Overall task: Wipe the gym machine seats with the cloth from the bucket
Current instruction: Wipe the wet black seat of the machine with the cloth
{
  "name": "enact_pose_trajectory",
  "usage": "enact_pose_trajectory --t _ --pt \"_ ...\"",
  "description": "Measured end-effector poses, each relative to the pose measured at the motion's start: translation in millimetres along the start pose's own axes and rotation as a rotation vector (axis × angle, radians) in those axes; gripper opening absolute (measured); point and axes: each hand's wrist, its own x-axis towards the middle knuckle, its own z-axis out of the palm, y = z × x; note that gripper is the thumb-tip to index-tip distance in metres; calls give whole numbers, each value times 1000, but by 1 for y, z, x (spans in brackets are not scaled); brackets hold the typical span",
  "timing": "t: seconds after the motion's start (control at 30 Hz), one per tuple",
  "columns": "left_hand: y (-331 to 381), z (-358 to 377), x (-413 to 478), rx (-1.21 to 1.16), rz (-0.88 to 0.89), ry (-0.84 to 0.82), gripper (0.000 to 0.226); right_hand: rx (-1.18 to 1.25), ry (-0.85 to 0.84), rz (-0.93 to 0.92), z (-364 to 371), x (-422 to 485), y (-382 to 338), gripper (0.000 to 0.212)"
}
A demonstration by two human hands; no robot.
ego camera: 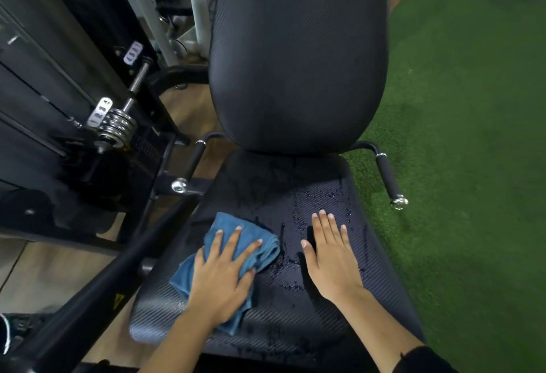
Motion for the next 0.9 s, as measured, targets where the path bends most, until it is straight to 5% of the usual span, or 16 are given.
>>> enact_pose_trajectory --t 0.23,0.43,0.63,0.83,0.9 --pt "-15 -12 50 -65 -295 -56 54 14 -8 46 7 9 1 81" --pt "-9 -1 26 -74 99 7 55 35 -19 92 10 14 0 82" --pt "-27 -10 75 -74 -219 -45 55 39 -16 106 7 24 -8 80" --pt "-11 -3 64 -87 107 -30 60 50 -15 108 6 35 -13 77" --pt "-36 -4 59 -118 96 10 58 58 -11 121 4 38 -12 77"
